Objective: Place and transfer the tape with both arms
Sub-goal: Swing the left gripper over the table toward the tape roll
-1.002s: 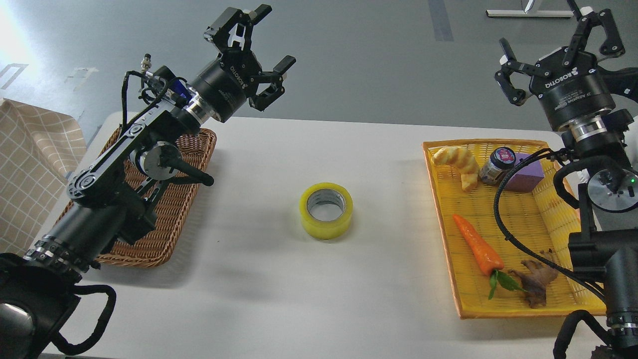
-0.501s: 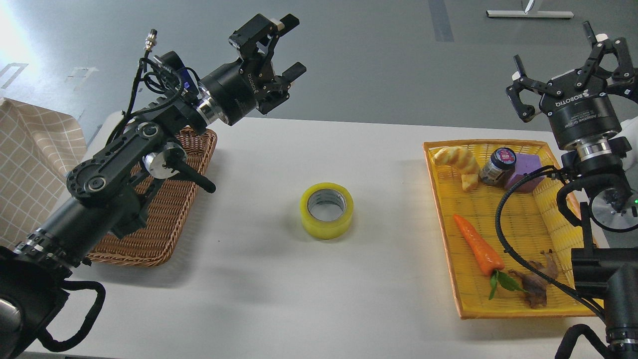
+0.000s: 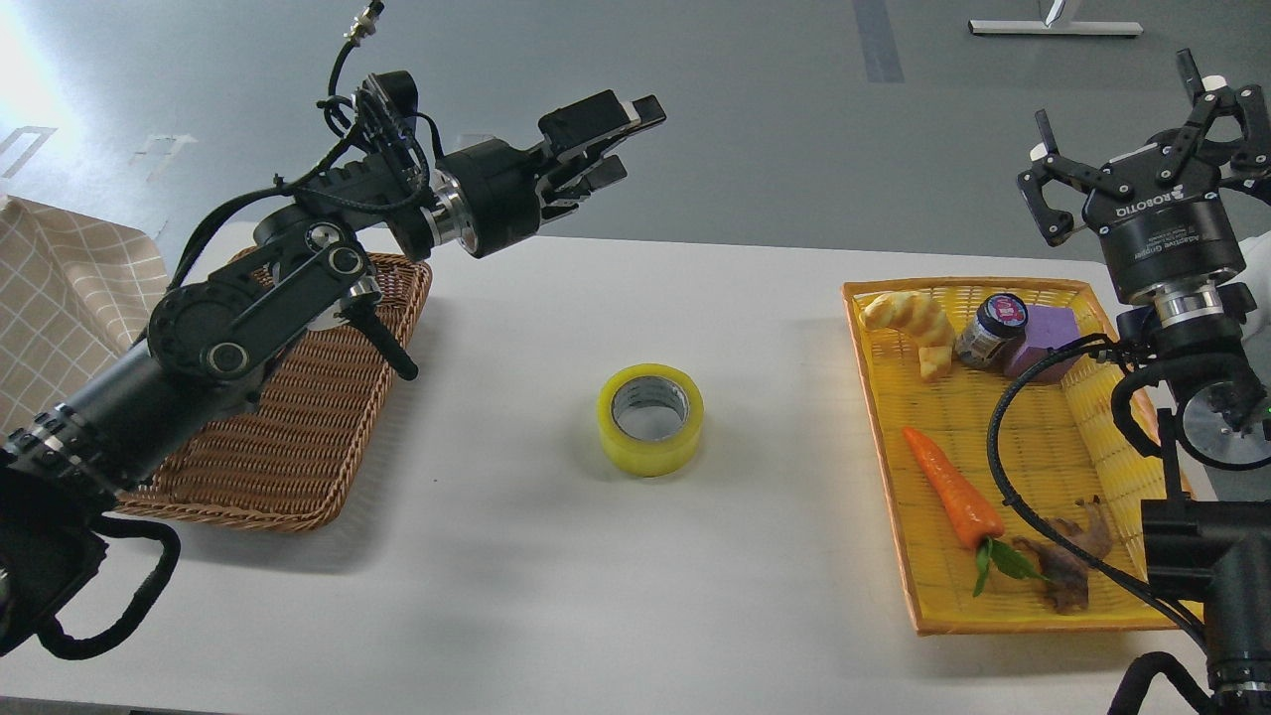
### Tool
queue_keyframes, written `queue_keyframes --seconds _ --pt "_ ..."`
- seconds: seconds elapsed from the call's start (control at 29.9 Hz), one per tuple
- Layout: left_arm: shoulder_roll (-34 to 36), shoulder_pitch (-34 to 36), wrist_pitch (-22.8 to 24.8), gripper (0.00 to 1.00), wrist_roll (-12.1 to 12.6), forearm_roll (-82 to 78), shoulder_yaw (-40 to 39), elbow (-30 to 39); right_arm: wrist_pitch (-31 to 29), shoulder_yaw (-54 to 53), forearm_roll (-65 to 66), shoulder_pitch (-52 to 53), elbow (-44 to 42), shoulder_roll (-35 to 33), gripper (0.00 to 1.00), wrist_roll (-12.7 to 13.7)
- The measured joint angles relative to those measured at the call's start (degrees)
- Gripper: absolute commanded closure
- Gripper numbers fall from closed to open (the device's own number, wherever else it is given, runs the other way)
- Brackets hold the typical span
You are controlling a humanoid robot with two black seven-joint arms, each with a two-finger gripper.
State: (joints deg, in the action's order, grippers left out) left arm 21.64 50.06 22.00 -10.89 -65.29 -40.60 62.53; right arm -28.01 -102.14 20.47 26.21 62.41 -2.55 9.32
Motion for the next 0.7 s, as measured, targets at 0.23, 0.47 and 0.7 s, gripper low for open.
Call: queue_keyframes --seconds 0.23,0.47,0.7 --pt "0.03 3.12 0.09 0.02 0.27 -0.84 2.73 0.15 0.0 0.04 0.0 -0.05 0.0 0.0 0.0 0.0" --pt "-0.18 6.56 -0.56 0.02 2.74 -10.26 12.22 0.18 0.0 0.01 0.0 -0.04 0.0 -0.07 0.0 0.0" --pt "-0.94 6.73 -0.64 0.02 4.41 -26.41 16.1 0.16 0.02 -0.15 -0.08 -1.57 -0.1 -0.08 0.0 -0.01"
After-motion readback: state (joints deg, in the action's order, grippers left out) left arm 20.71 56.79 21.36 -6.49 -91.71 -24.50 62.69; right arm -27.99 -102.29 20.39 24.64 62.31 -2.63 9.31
